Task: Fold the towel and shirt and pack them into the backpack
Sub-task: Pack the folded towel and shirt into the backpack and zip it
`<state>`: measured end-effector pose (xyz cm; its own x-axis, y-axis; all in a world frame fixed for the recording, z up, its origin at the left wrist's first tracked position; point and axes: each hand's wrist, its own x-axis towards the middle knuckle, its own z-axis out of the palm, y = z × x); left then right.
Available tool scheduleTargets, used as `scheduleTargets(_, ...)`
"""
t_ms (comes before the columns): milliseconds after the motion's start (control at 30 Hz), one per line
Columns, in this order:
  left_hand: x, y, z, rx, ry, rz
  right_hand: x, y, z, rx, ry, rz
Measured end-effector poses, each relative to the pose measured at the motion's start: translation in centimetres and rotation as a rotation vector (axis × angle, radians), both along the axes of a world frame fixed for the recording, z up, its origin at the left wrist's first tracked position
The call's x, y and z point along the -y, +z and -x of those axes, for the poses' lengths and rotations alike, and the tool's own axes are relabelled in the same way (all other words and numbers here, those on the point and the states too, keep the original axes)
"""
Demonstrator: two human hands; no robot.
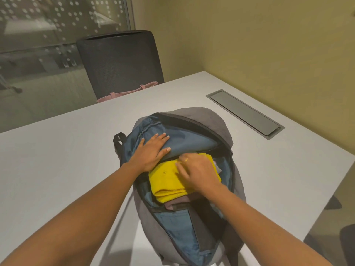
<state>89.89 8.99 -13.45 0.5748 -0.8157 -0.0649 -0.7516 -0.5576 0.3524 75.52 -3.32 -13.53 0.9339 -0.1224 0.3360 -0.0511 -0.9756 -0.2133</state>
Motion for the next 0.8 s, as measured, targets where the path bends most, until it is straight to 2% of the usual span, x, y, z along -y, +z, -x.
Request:
scheduleTargets(67,0.0,0.2,0.0,0.047,0.087,0.191,1.3,1.8,-1.5,0.219,-0.026,0.093)
scheduleTargets(100,0.1,0.4,0.0,0.097,0.143,0.288,1.9,2.8,-2.3,0.263,-0.062,0.126)
scheduleTargets(233,0.1,1.9,-0.2,0.317,0.389,0.465,4.0,5.9,-4.7,0.124,-0.314,0.197)
scheduleTargets(300,-0.1,3.2,-0.4,0.29,0.51,0.52,4.9,6.8,-4.9,0.06,-0.387,0.125)
scheduleTargets(400,-0.8,4.4,-0.6,0.099,0.616,0.623,5.3,7.9,-3.9,0.102,-0.4,0.012)
scheduleTargets(500,-2.0,5.0,0.1,-0.109,0.535,0.716,4.9,8.0,-1.7,0.166,-0.36,-0.077)
scheduleTargets(633,-3.6,5.8,2.6,-0.02,0.45,0.695,4.6,7.4,2.2,0.212,-0.248,-0.204)
scheduleTargets(800,-6.4,5.4,6.9,0.1,0.291,0.62,4.7,5.7,8.4,0.142,-0.128,-0.27)
